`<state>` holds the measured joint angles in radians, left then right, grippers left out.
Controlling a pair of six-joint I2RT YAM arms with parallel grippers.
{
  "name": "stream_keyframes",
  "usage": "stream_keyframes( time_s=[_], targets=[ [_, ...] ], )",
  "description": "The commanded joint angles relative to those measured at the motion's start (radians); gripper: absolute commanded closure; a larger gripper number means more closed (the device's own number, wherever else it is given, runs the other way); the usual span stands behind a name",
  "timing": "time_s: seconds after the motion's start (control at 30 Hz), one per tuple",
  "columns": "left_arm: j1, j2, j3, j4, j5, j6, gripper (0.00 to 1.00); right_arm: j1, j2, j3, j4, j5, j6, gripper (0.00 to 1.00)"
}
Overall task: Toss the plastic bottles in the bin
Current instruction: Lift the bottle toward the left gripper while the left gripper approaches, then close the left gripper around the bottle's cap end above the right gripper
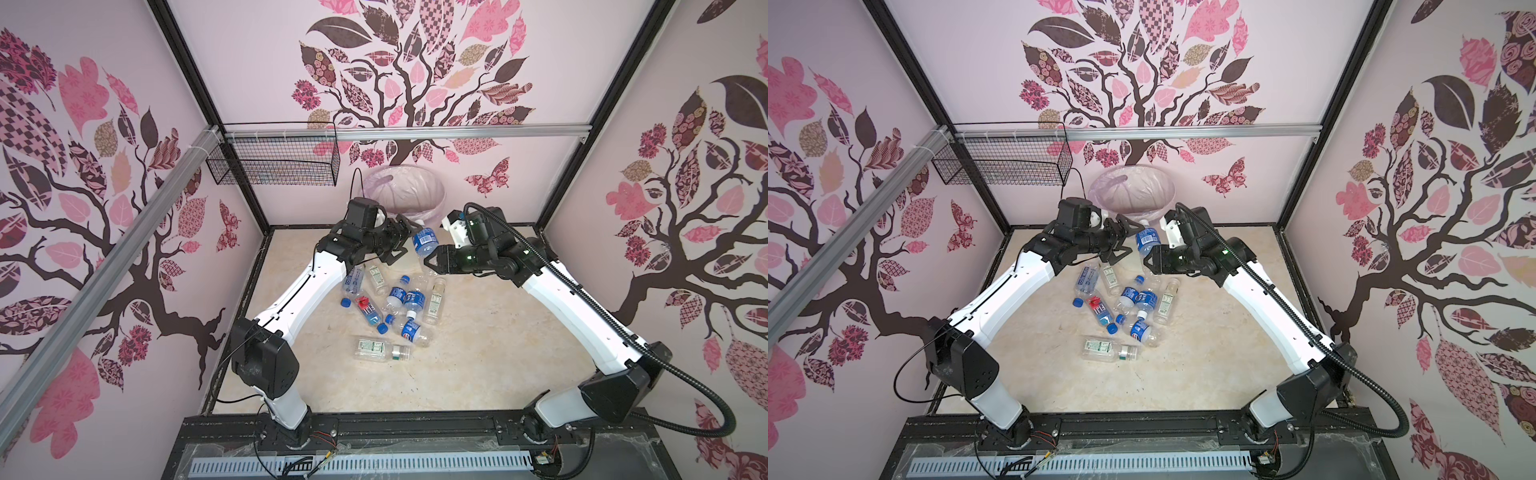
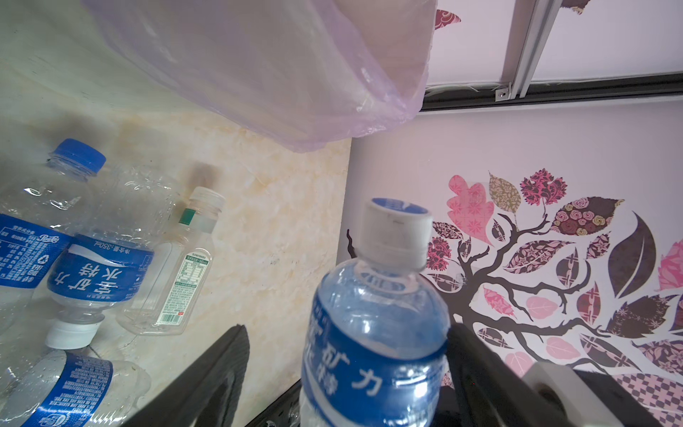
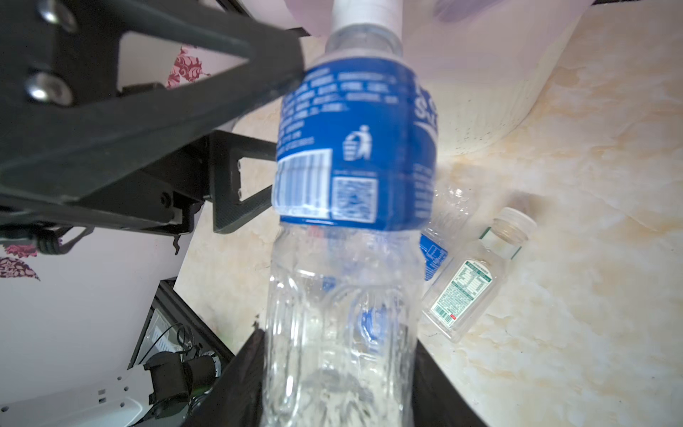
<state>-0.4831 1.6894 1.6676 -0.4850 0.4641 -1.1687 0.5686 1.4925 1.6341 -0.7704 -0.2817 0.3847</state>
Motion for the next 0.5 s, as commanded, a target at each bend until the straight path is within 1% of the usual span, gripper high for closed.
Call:
stream_keyframes(
  time_s=[0.0, 0.17, 0.37, 0.47],
  targets=[
    [-0.013, -0.005, 0.027, 0.000, -0.021, 0.023, 0.16, 0.021, 0.025, 0.044, 0.010, -0.028, -0.015, 0.56],
    [-0.035, -0.003, 0.030, 0.001, -0.032, 0.021, 0.19, 0.025, 0.032, 0.038, 0.016, -0.033, -0.013, 0.56],
    [-0.040, -0.011, 0.015, -0.003, -0.054, 0.013, 0.33, 0.027, 0.035, 0.034, 0.017, -0.027, -0.012, 0.56],
    [-0.041, -0.012, 0.012, -0.004, -0.058, 0.011, 0.37, 0.027, 0.033, 0.033, 0.019, -0.034, -0.012, 0.56]
  ],
)
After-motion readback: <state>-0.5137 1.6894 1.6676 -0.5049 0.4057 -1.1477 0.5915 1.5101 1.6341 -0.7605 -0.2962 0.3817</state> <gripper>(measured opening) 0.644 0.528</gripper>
